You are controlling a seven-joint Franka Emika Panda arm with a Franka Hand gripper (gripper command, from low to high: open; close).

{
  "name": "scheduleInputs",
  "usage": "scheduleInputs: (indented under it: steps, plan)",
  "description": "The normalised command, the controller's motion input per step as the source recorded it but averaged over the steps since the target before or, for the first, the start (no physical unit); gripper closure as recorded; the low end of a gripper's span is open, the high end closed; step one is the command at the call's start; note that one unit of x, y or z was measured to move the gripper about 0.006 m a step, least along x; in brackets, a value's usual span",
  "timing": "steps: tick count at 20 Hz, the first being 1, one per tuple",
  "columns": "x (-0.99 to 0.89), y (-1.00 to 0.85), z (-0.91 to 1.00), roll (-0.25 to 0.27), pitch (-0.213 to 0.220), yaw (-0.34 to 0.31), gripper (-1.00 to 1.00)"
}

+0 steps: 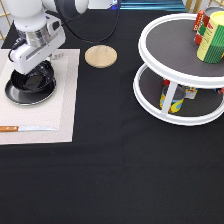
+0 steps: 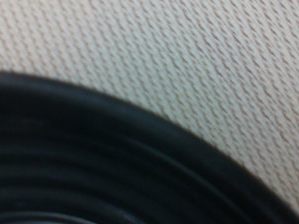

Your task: Pick up the bowl from the lazy Susan and put bowl on the plate

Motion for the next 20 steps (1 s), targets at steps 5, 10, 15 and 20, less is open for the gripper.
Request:
scheduleInputs:
  steps: [5,10,15,20]
  plan:
    - [0.66,-0.20,0.11,-0.010,0.260,0.014,-1.00]
    - [0.53,-0.22,0.19,-0.017,0.173,0.083,-1.00]
    - [0.28,0.06,0.15,-0.001,0.139,0.122,-1.00]
    - [0.00,0.35,0.76,-0.028,0.108,0.185,-1.00]
